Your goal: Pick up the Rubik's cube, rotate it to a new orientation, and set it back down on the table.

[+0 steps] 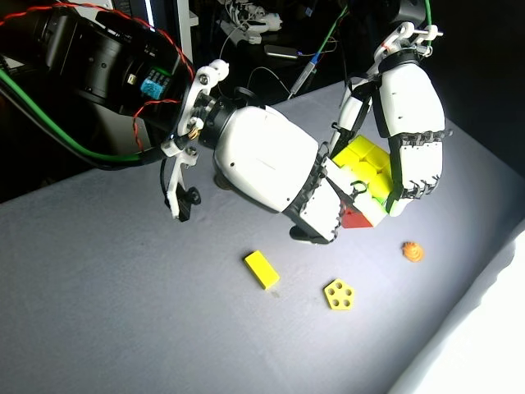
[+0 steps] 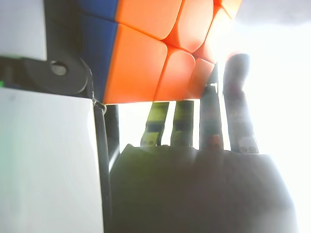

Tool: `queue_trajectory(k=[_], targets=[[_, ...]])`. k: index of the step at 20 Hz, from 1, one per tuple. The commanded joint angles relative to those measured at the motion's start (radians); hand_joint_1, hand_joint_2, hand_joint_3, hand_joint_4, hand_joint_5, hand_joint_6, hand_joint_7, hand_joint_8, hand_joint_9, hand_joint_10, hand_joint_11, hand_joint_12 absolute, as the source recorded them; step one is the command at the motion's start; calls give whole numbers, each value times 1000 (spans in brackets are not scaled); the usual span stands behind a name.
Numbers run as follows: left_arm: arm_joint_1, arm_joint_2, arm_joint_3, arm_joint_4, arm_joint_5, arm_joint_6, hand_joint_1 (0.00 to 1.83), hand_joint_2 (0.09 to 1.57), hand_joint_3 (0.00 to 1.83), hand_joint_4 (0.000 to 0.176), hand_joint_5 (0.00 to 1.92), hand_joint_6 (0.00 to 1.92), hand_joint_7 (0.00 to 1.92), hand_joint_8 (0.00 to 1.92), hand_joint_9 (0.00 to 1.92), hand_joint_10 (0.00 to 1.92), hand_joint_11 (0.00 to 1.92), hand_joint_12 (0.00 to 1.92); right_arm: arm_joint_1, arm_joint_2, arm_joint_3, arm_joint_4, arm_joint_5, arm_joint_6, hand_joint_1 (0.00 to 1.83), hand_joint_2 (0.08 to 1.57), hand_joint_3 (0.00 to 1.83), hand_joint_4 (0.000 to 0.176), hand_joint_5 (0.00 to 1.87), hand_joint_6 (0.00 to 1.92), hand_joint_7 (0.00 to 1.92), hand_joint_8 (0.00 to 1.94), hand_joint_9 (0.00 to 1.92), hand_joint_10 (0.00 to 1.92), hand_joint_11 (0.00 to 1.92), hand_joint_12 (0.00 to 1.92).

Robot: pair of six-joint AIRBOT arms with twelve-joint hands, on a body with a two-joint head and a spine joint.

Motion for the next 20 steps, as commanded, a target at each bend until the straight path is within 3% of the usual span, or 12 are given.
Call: queue_trajectory(k=[1,20], targets=[[-21,6,0,52,18,-7,1019,1419,0,0,475,1656,481,1890,269,1875,272,1921,14,11,-5,-35,48,14,134,1249,0,0,251,13,486,1253,405,1721,409,1921],[-19,6,-3,52,18,-7,1010,1427,1,0,473,1665,456,1920,230,1921,244,1921,8,40,-68,-36,-39,-9,133,1249,0,0,241,6,502,1244,407,1729,365,1921]])
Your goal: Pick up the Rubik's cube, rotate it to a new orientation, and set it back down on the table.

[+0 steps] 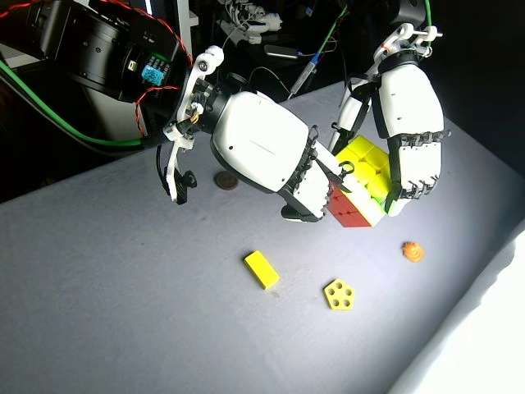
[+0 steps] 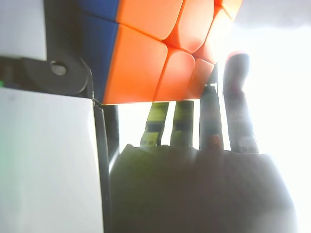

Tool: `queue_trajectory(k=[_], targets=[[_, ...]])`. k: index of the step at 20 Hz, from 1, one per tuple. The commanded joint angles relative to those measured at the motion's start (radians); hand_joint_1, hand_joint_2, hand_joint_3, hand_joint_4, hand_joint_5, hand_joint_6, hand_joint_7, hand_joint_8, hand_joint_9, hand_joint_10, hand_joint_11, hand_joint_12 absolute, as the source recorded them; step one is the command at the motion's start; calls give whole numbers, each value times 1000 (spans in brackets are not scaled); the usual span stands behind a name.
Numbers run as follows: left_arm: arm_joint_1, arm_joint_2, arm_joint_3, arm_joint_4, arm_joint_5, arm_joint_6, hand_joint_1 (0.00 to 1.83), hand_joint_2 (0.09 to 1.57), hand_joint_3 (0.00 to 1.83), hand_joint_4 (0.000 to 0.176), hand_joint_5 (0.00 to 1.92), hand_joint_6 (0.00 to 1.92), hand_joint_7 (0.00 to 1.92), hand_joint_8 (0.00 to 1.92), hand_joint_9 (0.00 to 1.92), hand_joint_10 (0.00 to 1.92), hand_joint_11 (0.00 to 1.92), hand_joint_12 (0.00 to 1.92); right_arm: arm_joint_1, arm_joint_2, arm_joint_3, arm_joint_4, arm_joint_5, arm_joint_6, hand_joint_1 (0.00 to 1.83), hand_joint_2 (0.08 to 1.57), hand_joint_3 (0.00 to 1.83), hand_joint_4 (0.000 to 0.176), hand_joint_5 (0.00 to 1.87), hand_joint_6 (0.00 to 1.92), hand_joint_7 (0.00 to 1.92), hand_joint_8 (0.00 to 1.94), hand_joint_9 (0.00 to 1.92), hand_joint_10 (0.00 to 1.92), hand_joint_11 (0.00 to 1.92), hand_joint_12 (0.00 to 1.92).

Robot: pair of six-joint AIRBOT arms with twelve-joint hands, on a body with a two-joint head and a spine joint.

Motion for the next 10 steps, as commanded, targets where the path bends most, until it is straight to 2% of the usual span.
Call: queue_trajectory(k=[1,5,6,8,10], targets=[[-19,6,-2,59,17,-13,1009,1429,1,0,466,1669,460,1921,244,1921,257,1921,2,3,-11,-32,27,-6,122,1251,1,0,223,2,493,1243,396,1731,364,1921],[-19,6,-3,55,16,-13,994,1437,4,0,449,1702,451,1921,240,1903,261,1921,-5,6,-14,-31,16,-6,113,1256,2,0,233,6,490,1243,399,1730,366,1921],[-19,6,-3,55,16,-13,1002,1432,0,0,453,1696,466,1902,256,1883,259,1921,-9,6,-15,-31,13,-6,131,1256,1,0,236,7,481,1235,373,1715,314,1921],[-19,6,-4,55,16,-13,1017,1425,0,0,468,1650,471,1919,246,1914,251,1921,-15,7,-16,-31,8,-7,110,1254,1,0,237,6,491,1225,406,1680,333,1921],[-19,6,-4,55,16,-13,1021,1424,0,0,469,1640,473,1921,244,1920,248,1921,-16,7,-16,-31,4,-7,71,1263,3,0,215,2,467,1261,392,1735,377,1921]])
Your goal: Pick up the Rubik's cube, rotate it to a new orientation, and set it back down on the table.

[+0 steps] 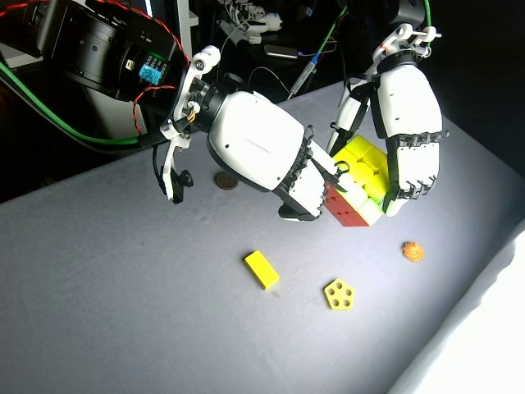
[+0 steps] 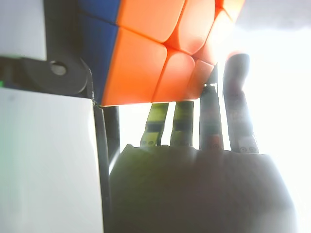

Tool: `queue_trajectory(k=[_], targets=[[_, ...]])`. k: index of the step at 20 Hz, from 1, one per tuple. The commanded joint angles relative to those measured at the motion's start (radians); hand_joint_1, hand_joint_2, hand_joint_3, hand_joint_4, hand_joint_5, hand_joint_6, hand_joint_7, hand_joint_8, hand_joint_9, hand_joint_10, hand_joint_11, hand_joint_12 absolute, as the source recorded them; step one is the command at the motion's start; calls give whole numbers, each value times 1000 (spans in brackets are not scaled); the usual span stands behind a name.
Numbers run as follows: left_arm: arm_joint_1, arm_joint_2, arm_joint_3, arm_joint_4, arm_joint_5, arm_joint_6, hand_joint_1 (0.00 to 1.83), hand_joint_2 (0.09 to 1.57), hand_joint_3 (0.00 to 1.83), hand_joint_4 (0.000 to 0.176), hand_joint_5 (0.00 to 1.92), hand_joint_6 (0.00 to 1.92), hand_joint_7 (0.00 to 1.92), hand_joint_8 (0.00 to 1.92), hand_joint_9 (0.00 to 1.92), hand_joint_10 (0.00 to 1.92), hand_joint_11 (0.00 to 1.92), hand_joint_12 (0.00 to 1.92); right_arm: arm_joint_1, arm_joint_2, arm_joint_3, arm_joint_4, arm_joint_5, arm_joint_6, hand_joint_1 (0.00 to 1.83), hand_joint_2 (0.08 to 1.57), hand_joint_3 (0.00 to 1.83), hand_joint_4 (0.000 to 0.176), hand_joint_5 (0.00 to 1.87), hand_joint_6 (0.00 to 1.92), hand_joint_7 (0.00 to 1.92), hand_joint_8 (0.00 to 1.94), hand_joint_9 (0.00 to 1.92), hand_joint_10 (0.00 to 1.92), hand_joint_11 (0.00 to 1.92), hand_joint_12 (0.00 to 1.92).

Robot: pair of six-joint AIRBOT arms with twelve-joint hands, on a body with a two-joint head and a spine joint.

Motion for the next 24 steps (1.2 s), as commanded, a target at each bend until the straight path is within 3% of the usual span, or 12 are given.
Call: queue_trajectory(k=[1,12,13,15,22,24], targets=[[-19,6,-3,61,17,-16,1028,1415,0,0,498,1622,469,1906,243,1902,246,1921,2,2,-10,-25,20,-3,93,1260,1,0,227,8,483,1253,395,1734,383,1921],[-20,6,-3,60,15,-16,998,1434,2,0,467,1695,442,1921,245,1917,265,1921,4,2,-26,-25,13,-2,125,1251,0,0,235,11,498,1240,406,1721,381,1921],[-20,6,-3,60,15,-16,981,1444,4,7,445,1736,435,1920,229,1914,258,1921,4,2,-26,-25,13,-2,86,1262,4,0,219,4,487,1249,404,1725,398,1921],[-20,6,-3,60,15,-16,997,1433,0,1,462,1703,451,1907,241,1919,264,1921,6,2,-26,-25,14,-2,102,1257,1,0,221,4,490,1254,408,1720,400,1921],[-20,6,-5,58,15,-16,995,1436,3,0,458,1707,444,1917,240,1905,258,1921,18,1,-18,-25,97,-1,100,1255,0,0,232,5,497,1229,401,1714,371,1921],[-18,6,-5,58,15,-16,1015,1427,0,0,465,1656,467,1921,259,1880,266,1921,24,-4,3,-25,123,43,90,1257,1,0,225,2,496,1222,399,1707,377,1921]])
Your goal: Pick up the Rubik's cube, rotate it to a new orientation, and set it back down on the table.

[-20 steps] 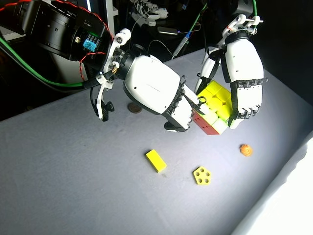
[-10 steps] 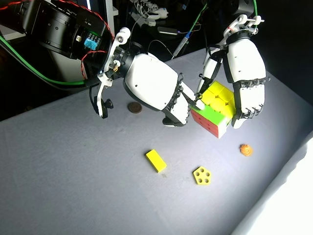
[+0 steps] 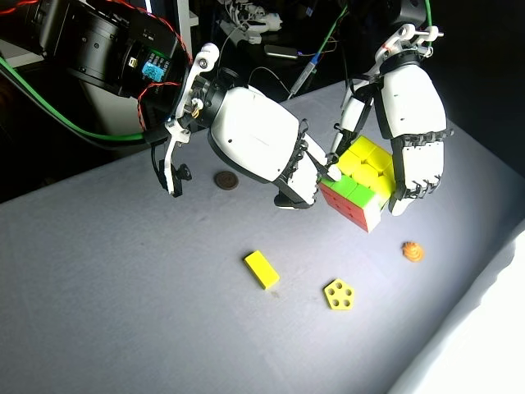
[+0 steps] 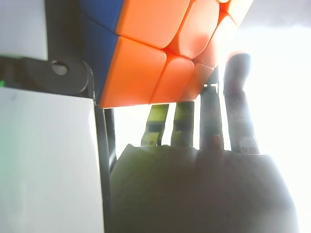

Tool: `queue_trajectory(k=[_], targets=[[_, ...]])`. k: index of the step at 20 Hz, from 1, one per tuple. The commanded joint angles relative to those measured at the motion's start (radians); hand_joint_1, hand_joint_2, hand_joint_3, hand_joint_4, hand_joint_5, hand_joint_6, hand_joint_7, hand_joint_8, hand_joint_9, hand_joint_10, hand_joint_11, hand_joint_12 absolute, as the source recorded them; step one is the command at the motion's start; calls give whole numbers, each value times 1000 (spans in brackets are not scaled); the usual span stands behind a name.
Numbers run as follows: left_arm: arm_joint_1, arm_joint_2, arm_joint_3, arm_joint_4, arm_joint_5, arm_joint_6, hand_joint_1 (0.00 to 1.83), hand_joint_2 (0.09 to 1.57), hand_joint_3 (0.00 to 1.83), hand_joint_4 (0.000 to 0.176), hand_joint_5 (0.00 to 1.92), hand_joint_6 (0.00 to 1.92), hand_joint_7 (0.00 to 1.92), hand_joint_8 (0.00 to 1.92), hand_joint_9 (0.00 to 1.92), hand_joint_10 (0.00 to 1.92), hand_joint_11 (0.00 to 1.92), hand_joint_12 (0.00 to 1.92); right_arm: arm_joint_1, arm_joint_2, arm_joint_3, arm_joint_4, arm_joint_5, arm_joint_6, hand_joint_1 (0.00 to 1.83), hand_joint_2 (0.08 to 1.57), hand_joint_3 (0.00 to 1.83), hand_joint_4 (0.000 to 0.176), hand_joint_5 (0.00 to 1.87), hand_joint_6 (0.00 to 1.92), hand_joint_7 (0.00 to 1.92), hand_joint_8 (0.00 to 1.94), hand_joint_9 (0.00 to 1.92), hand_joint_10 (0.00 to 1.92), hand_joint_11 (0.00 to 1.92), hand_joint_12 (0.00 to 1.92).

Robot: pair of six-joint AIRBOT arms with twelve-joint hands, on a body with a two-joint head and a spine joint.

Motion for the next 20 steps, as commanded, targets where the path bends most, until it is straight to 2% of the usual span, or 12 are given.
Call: queue_trajectory(k=[1,4,5,6,8,9,11,13,17,20], targets=[[-17,6,-5,51,33,-11,1021,1425,0,0,468,1642,473,1921,259,1872,258,1921,23,5,10,-28,99,22,81,1260,2,0,221,0,493,1226,392,1710,363,1921],[-6,6,-7,51,34,-15,999,1434,4,0,453,1697,456,1919,256,1902,260,1921,36,5,28,-28,144,53,105,1257,0,0,227,2,493,1237,404,1711,381,1921],[0,6,-8,53,34,-24,1015,1426,0,0,467,1656,468,1921,255,1904,263,1921,41,5,39,-28,180,76,80,1264,3,0,216,2,484,1239,402,1711,374,1921],[9,6,-9,77,34,-55,1012,1426,0,0,467,1667,466,1911,256,1894,275,1921,48,2,52,-28,209,95,95,1261,1,0,218,3,490,1235,405,1709,371,1921],[32,7,-10,144,35,-140,1003,1429,2,0,460,1692,463,1901,252,1878,257,1921,72,-5,88,-28,250,111,91,1267,3,0,211,2,483,1242,389,1728,358,1921],[51,7,-12,198,35,-210,988,1440,6,0,438,1722,451,1917,250,1880,259,1921,83,-14,117,-28,242,112,95,1266,2,0,224,7,492,1247,399,1729,357,1921],[74,8,-14,232,35,-256,1001,1435,1,0,458,1684,454,1921,242,1907,256,1921,83,-16,138,-28,190,111,99,1269,2,0,209,1,467,1250,383,1724,349,1921],[110,16,-20,298,29,-345,1001,1434,1,0,462,1686,453,1921,273,1886,275,1921,82,-16,149,-28,138,104,103,1257,0,0,234,10,503,1220,423,1696,386,1921],[206,18,-25,510,-24,-617,1014,1430,0,0,456,1665,474,1920,276,1876,265,1921,76,-14,177,-28,83,84,82,1268,2,0,229,6,488,1252,405,1726,357,1921],[264,18,-24,618,-56,-756,990,1441,3,0,441,1717,451,1921,249,1918,268,1921,86,-14,179,-47,92,85,80,1268,1,0,214,2,479,1244,389,1722,349,1921]])
